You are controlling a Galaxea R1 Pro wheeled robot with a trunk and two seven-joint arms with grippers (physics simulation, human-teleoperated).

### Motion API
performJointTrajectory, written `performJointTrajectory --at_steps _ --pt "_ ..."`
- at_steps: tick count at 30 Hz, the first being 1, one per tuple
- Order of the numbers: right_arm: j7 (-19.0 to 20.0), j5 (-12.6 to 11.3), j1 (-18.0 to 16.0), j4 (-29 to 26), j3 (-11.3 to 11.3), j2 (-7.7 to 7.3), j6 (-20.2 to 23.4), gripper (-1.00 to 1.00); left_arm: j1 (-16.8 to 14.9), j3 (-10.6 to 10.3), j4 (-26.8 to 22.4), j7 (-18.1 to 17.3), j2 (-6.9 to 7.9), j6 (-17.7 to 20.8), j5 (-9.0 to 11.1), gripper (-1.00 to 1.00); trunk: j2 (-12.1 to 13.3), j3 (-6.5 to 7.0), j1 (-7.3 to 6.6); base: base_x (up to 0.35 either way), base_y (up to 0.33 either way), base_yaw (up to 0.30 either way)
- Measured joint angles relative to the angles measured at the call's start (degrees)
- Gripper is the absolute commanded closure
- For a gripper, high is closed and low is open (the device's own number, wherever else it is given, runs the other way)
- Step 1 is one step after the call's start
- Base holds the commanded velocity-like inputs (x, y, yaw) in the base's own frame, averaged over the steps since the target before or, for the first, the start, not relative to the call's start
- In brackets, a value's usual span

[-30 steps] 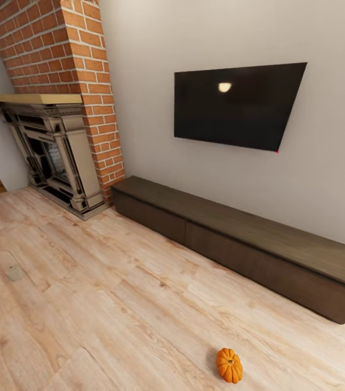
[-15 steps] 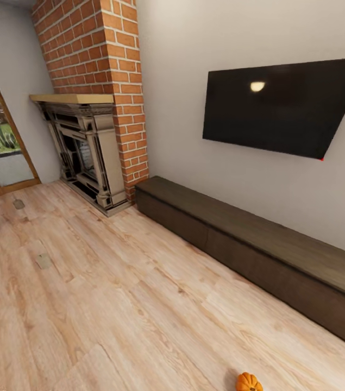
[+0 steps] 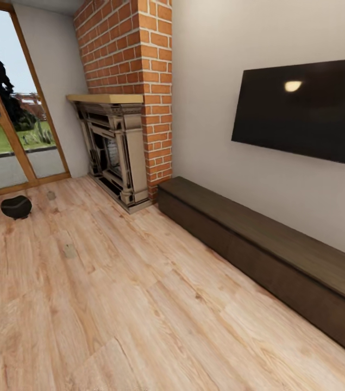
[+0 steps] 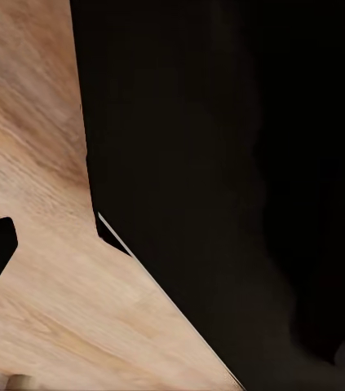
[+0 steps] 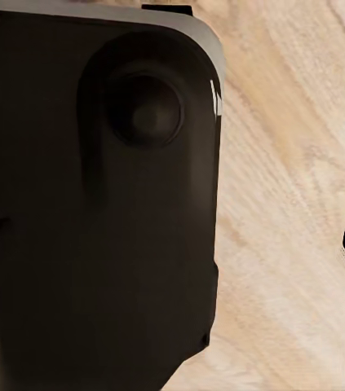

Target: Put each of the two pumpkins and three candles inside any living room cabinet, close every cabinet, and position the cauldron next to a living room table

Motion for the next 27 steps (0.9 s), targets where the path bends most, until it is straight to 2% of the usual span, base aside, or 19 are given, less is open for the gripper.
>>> performJointTrajectory --at_steps 8,20,27 --pt "0.00 0.00 -0.01 0.03 0.00 0.00 0.01 -1.00 0.00 -0.08 0.00 0.00 -0.07 0.00 0.00 -1.00 0.00 0.00 0.00 0.186 -0.078 0.257" --pt "0.11 0.09 0.03 0.17 0.09 -0.09 0.00 -1.00 0.00 -0.09 0.00 0.00 -0.09 0.00 0.00 -1.00 0.00 0.00 0.00 0.295 -0.132 0.017" --pt "0.17 0.09 0.03 0.10 0.09 -0.15 0.00 -1.00 0.00 -0.09 0.00 0.00 -0.09 0.00 0.00 -1.00 0.00 0.00 0.00 0.192 -0.075 0.000"
